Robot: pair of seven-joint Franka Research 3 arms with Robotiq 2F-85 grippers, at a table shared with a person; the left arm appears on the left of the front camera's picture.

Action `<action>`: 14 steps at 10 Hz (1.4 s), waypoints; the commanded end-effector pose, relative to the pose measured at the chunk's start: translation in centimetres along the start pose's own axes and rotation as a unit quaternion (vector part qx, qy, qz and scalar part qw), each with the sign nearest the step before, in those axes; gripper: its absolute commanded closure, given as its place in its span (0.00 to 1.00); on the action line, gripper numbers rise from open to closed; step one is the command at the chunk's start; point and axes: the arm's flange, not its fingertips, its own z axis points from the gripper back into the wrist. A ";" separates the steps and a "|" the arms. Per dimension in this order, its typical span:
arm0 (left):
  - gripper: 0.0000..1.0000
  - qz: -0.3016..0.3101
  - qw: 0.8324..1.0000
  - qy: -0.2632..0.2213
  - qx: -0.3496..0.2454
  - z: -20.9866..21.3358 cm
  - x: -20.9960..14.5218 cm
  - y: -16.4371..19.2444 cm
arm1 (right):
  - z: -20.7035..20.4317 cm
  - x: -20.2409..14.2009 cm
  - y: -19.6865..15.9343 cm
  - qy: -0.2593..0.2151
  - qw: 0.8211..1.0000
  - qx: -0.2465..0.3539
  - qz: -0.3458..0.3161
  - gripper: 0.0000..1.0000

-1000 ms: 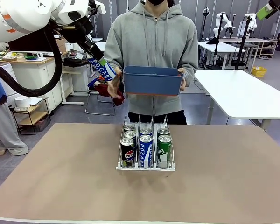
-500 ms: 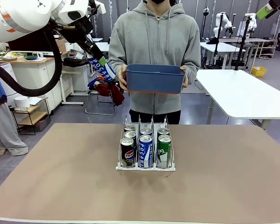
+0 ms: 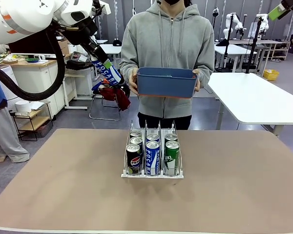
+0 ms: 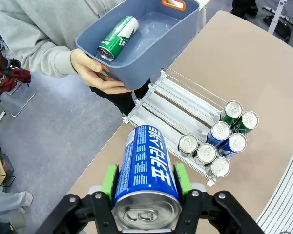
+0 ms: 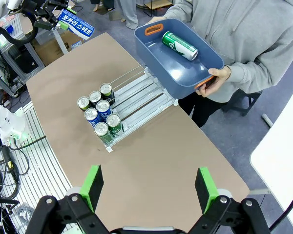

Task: Fill the beverage cans into the dispenser.
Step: Place the picked Ionic drink in the line of the Automatic Can Dispenser with the same cans.

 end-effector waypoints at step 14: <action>0.43 -0.161 0.978 0.118 -0.055 -5.5 -2.9 -19.5 | 0.0 -0.1 0.1 0.000 1.000 0.001 -0.002 0.00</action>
